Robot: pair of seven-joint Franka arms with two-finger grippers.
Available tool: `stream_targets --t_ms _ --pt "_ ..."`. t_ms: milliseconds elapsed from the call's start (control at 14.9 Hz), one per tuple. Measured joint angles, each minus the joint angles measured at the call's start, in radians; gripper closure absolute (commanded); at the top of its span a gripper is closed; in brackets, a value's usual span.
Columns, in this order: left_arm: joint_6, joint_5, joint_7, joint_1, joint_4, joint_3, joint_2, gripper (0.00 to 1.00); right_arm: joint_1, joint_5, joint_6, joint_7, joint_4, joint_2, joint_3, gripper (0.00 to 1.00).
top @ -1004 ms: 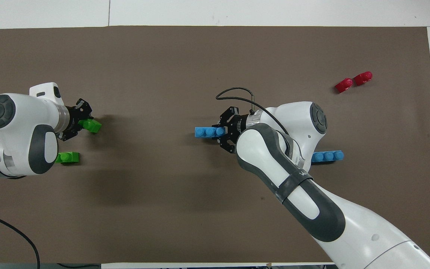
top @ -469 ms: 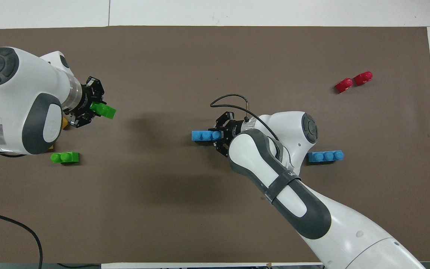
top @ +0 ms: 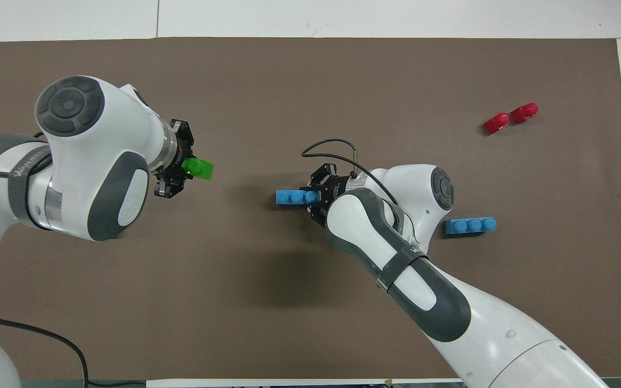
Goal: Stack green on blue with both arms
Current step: 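Lift the green brick with the left gripper toward the blue brick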
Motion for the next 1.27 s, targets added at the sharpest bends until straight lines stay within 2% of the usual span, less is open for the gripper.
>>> stream_targets --t_ms 402,736,1272 --pt "0.006 0.0 -0.28 -0.125 -0.007 -0.001 0.0 1.0 0.0 0.0 0.0 0.0 0.0 0.0 0.0 1.0" --pt "0.074 0.019 -0.487 -0.206 -0.047 -0.001 0.0 1.0 0.0 0.0 0.0 0.0 0.0 0.0 0.0 1.0" --pt "0.147 0.071 -0.622 -0.28 -0.079 0.0 0.043 1.0 0.0 0.0 0.0 0.0 0.0 0.0 0.0 1.0"
